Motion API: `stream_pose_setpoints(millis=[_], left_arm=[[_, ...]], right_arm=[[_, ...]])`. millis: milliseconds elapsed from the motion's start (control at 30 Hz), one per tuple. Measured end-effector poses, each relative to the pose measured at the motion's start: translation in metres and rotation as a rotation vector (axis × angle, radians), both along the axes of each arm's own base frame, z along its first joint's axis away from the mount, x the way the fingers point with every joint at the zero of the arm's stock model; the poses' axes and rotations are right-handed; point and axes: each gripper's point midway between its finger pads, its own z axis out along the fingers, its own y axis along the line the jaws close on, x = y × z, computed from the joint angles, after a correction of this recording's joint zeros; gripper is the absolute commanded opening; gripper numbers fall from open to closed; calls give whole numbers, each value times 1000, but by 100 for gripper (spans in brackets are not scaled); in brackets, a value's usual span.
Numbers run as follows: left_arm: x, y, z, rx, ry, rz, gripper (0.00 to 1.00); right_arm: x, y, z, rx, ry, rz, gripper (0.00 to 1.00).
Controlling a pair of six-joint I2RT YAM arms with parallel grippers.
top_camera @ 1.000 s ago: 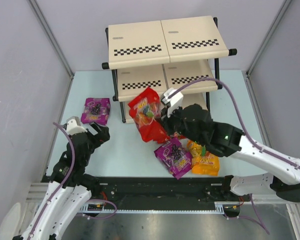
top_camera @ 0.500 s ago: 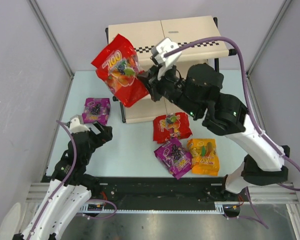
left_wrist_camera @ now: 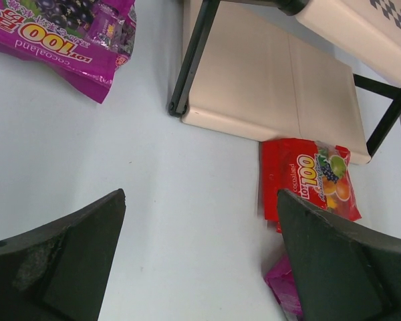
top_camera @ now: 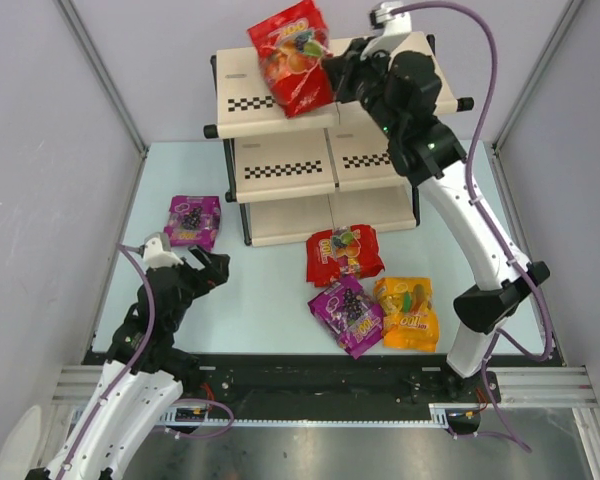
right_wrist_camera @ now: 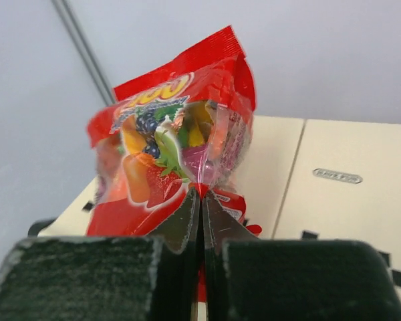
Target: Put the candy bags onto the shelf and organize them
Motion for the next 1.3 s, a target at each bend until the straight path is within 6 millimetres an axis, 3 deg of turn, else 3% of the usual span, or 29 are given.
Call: stream_pose_setpoints(millis=[267, 400, 467, 733, 933, 967, 1000, 1067, 1100, 1200, 1300], left_arm=[[-1, 0, 1, -3, -6, -3, 100], [-1, -2, -1, -3, 2, -9, 100], [-1, -2, -1, -3, 3, -11, 100], [-2, -4, -5, -5, 13, -24, 100], [-2, -5, -6, -6, 16, -28, 100], [-2, -5, -6, -7, 16, -27, 100], [-2, -5, -6, -10, 16, -27, 100], [-2, -6, -6, -13, 17, -29, 100], [-2, -6, -7, -13, 19, -31, 100], [-2, -10, -8, -17, 25, -50, 100], [0, -18, -8, -22, 28, -91, 100]], right_arm=[[44, -84, 28, 204, 29, -91, 0], [57, -116, 28, 247, 53, -95, 0], [60, -119, 22, 250, 75, -77, 0], [59, -97, -14, 268, 200, 101, 0], [63, -109, -22, 304, 226, 152, 1], [64, -113, -23, 309, 230, 153, 10], [65, -118, -23, 315, 233, 154, 28], [66, -127, -23, 329, 240, 154, 45], [68, -133, -21, 334, 238, 150, 58], [71, -153, -18, 343, 225, 131, 77], [72, -170, -18, 338, 214, 93, 91]])
